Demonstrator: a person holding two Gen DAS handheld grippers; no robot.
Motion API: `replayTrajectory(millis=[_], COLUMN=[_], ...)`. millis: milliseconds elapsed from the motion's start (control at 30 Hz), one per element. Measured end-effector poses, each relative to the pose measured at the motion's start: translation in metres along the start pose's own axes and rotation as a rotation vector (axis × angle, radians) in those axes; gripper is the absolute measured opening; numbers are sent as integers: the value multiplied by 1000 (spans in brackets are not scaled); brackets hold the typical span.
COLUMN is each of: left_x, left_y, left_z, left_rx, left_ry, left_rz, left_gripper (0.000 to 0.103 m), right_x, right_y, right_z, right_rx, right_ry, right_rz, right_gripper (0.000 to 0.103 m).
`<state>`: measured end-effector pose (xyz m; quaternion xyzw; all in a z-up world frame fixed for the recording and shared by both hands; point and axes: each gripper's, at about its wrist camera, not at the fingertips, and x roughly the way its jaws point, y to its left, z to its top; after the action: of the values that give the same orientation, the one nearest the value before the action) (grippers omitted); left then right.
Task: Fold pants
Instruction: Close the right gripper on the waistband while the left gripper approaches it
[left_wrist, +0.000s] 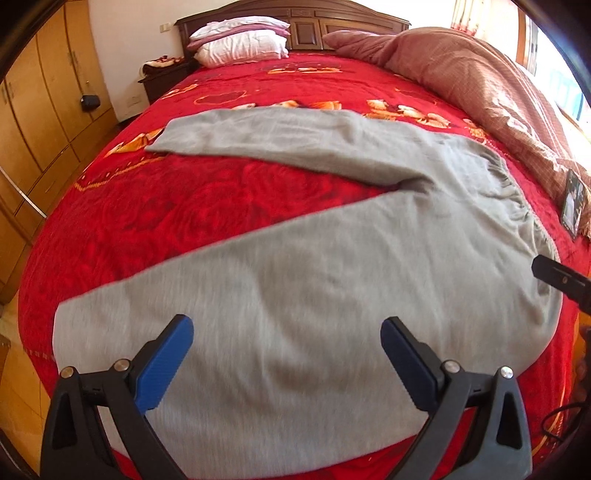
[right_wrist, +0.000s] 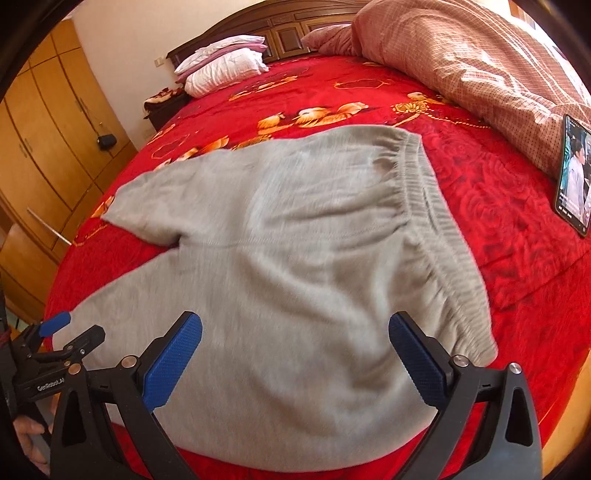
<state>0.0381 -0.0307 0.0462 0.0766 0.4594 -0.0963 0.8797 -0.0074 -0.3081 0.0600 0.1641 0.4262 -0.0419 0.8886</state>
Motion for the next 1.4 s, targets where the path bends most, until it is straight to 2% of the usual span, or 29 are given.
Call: replayTrajectory(millis=[167, 700, 967, 1100, 1267, 1400], left_x=[7, 43, 83, 110, 145, 165], left_y=[-10, -33, -48, -53, -52, -52], left_z=[27, 121, 180, 208, 237, 255], left_rx=[45, 170, 252, 287, 344, 386], left_ry=[-17, -20, 7, 31, 51, 50], left_rz=[0, -94, -127, -108, -88, -129], left_gripper=[103, 103, 103, 103, 103, 99], right_x=[5, 27, 51, 63, 76, 89], right_y=[-12, -50, -72, -81, -89, -97], right_z=[17, 85, 127, 145, 167, 185], right_rx=[3, -38, -38, -13, -18, -25], right_ry=[8, 31, 74, 104, 113, 130], right_rz=[-14, -51, -65, -60, -95, -113], right_gripper=[103, 103, 103, 103, 103, 103])
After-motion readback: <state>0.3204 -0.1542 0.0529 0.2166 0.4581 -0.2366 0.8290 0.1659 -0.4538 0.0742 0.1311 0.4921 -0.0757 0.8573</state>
